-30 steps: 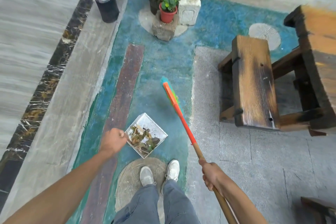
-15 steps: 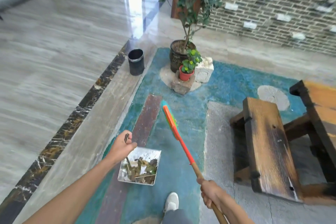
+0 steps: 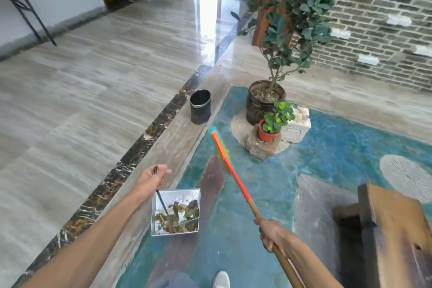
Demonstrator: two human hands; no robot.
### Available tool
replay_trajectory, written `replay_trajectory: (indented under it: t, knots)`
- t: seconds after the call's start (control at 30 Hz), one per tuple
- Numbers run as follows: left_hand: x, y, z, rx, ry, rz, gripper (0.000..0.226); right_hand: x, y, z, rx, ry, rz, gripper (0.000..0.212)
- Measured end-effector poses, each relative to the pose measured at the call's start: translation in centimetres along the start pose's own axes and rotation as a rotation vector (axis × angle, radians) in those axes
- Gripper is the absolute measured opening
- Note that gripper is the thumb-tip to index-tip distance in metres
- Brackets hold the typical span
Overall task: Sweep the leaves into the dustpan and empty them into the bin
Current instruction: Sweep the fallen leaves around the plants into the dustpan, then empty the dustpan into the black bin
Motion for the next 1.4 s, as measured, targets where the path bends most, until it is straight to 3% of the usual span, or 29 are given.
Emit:
replay_trajectory:
  t: [0.13, 0.33, 0.43, 0.5, 0.63, 0.87, 1.03, 1.17, 1.4]
  knots:
    - [3.5, -7.1, 3.6, -0.008, 0.085, 0.085, 0.031, -0.3, -4.0, -8.9, -0.007, 0.006, -0.029, 0.039]
    - [7.2, -20.2, 9.8, -0.085, 0.159, -0.005, 0.049, -2.5, -10.5, -22.9, -0.022, 0.013, -0.038, 0.037]
    - [9.9, -27.8, 12.0, -0.155, 0.116, 0.019, 0.014, -4.8, -13.6, -30.0, -0.054, -0.055, -0.050, 0.038]
    - [11.5, -30.8, 13.9, -0.167, 0.041, 0.064, 0.015, -5.9, -14.3, -34.5, -0.038, -0.087, -0.032, 0.040]
    - [14.3, -37.5, 20.0, -0.233, -0.022, -0.019, 0.021, -8.5, -17.0, -43.0, -0.034, -0.189, -0.054, 0.039]
    - [15.9, -49.3, 29.3, -0.353, 0.046, -0.049, 0.014, -9.7, -21.4, -53.2, -0.088, -0.240, -0.010, 0.035]
    - [17.2, -59.4, 37.1, -0.378, 0.158, 0.110, 0.020, -9.2, -27.0, -61.5, -0.082, -0.236, 0.022, 0.034]
    - [17.3, -66.9, 42.4, -0.435, 0.058, 0.070, 0.044, -8.8, -31.4, -67.9, -0.115, -0.279, 0.050, 0.036]
    - [15.2, -76.1, 49.7, -0.527, -0.143, -0.009, 0.032, -8.1, -36.2, -76.5, -0.188, -0.271, 0.022, 0.039]
Point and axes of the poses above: each hand's wrist, its own y-axis away from the middle knuckle, its own x-axis out of the back of the hand, z = x × y, the point moved 4 cm from there along -y, towards the middle knuckle, and after that the axes turned 11 degrees about -y, right-handed, at the moved point
